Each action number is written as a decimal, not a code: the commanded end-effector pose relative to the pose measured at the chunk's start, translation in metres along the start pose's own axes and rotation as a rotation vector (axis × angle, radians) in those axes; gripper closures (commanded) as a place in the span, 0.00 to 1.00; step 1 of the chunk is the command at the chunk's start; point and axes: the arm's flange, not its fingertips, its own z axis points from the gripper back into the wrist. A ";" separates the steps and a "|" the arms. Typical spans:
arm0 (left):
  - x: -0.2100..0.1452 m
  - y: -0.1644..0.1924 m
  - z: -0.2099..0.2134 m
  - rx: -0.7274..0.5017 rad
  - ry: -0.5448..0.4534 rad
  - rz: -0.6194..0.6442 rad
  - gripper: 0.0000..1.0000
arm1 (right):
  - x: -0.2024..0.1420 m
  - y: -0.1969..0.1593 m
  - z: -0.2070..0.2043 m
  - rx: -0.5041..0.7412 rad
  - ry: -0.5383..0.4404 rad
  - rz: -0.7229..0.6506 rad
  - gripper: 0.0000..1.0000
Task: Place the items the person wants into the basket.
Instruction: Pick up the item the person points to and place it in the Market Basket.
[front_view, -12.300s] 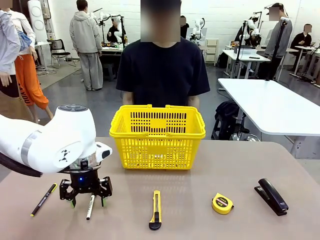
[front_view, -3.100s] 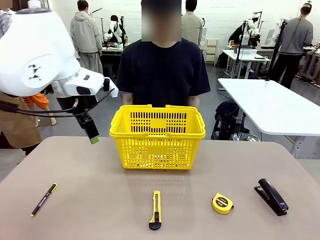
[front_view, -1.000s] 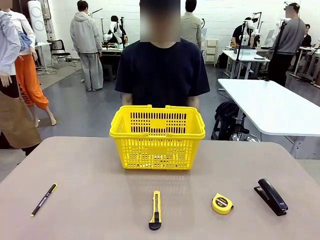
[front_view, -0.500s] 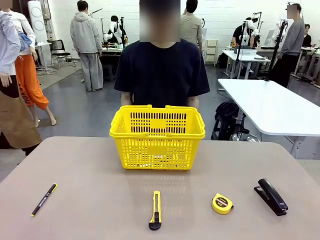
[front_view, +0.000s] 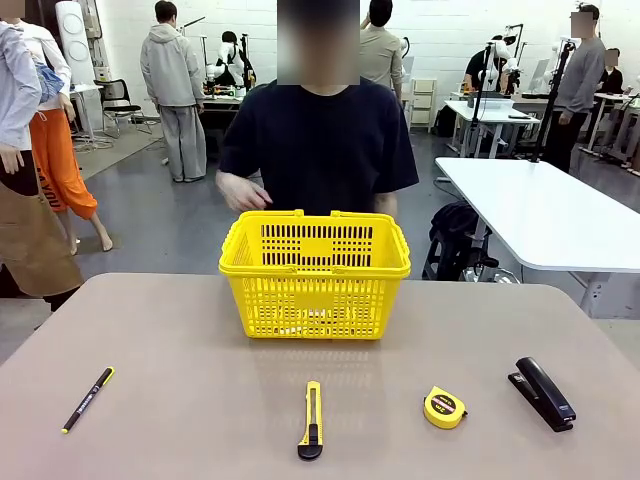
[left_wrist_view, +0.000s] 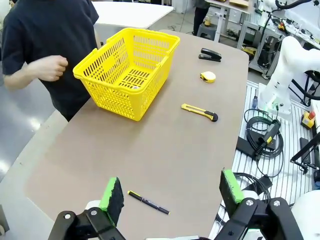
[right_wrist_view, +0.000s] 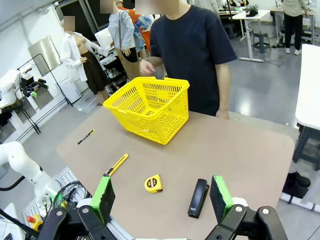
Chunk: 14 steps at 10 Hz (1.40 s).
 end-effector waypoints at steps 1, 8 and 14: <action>0.000 0.001 0.001 -0.005 -0.019 -0.021 0.00 | 0.001 -0.001 -0.003 0.013 -0.015 0.008 0.00; 0.000 0.001 0.001 -0.005 -0.019 -0.021 0.00 | 0.001 -0.001 -0.003 0.013 -0.015 0.008 0.00; 0.000 0.001 0.001 -0.005 -0.019 -0.021 0.00 | 0.001 -0.001 -0.003 0.013 -0.015 0.008 0.00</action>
